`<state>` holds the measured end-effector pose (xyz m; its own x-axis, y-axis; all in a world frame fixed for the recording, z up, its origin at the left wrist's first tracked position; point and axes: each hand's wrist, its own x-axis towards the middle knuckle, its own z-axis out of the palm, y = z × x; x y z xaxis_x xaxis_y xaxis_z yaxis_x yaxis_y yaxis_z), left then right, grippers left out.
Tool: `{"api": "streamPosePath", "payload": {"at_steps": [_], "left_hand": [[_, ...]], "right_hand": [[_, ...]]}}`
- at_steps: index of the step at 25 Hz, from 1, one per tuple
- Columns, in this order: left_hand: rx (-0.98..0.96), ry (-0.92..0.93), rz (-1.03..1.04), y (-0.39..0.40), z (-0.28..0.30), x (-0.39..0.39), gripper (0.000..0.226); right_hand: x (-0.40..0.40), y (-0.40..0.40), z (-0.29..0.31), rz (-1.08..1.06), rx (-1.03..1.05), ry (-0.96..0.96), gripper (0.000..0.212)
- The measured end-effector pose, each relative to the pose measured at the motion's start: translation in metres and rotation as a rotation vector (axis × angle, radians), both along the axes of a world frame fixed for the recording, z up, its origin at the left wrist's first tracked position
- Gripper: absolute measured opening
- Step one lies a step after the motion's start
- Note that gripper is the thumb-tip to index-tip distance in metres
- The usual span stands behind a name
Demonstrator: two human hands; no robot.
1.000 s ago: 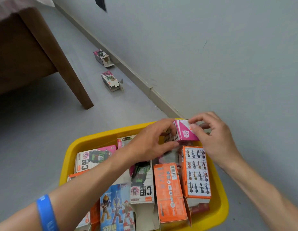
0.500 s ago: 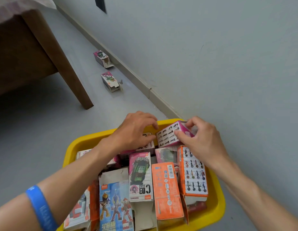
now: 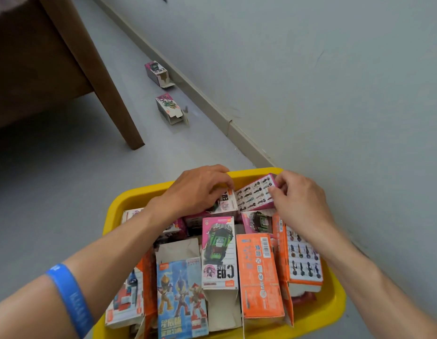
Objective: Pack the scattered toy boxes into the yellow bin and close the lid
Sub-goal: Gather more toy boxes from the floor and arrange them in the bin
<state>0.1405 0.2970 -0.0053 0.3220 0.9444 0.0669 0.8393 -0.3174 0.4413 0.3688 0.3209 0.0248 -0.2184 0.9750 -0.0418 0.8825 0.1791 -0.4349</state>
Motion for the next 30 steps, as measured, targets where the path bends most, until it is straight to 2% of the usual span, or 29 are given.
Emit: {"api": "streamPosePath", "payload": {"at_steps": [2, 7, 9, 11, 13, 20, 23, 24, 25, 27, 28, 29, 30], "left_hand": [[0.003, 0.011, -0.011, 0.000, -0.001, -0.002, 0.020], [0.024, 0.034, -0.019, 0.003, -0.003, 0.000, 0.028], [0.032, 0.058, -0.016, 0.003, -0.004, 0.002, 0.027], [0.046, 0.090, -0.018, 0.001, -0.004, 0.005, 0.027], [0.067, 0.097, -0.008, 0.003, -0.003, 0.004, 0.026], [0.060, 0.111, 0.019, 0.010, -0.004, -0.004, 0.027], [0.082, 0.125, 0.033, 0.010, -0.005, -0.005, 0.027], [0.084, 0.131, 0.033, 0.011, -0.004, -0.005, 0.027], [0.091, 0.138, 0.038, 0.010, -0.005, -0.005, 0.026], [0.107, 0.148, 0.058, 0.008, -0.007, -0.004, 0.024], [0.113, 0.151, 0.063, 0.007, -0.007, -0.003, 0.024], [0.114, 0.156, 0.063, 0.006, -0.008, -0.002, 0.025], [0.111, 0.159, 0.060, 0.006, -0.007, -0.002, 0.025]], "right_hand": [[0.004, 0.011, 0.006, 0.009, -0.116, 0.034, 0.009], [0.004, 0.010, -0.003, 0.069, 0.003, 0.049, 0.027], [0.006, 0.014, -0.007, 0.031, -0.163, 0.213, 0.024], [0.009, 0.026, 0.001, -0.126, -0.495, 0.535, 0.025], [0.009, 0.036, 0.008, -0.239, -0.707, 0.686, 0.026], [0.001, 0.034, 0.013, -0.212, -0.773, 0.667, 0.026], [0.004, 0.031, 0.011, -0.219, -0.760, 0.765, 0.025], [0.005, 0.027, 0.010, -0.183, -0.725, 0.727, 0.024], [0.008, 0.027, 0.008, -0.101, -0.582, 0.586, 0.022], [0.015, 0.034, 0.008, 0.077, -0.150, 0.125, 0.021], [0.017, 0.036, 0.008, 0.141, 0.010, -0.022, 0.025], [0.018, 0.039, 0.008, 0.161, 0.045, -0.038, 0.029], [0.020, 0.040, 0.007, 0.150, -0.010, 0.029, 0.031]]}}
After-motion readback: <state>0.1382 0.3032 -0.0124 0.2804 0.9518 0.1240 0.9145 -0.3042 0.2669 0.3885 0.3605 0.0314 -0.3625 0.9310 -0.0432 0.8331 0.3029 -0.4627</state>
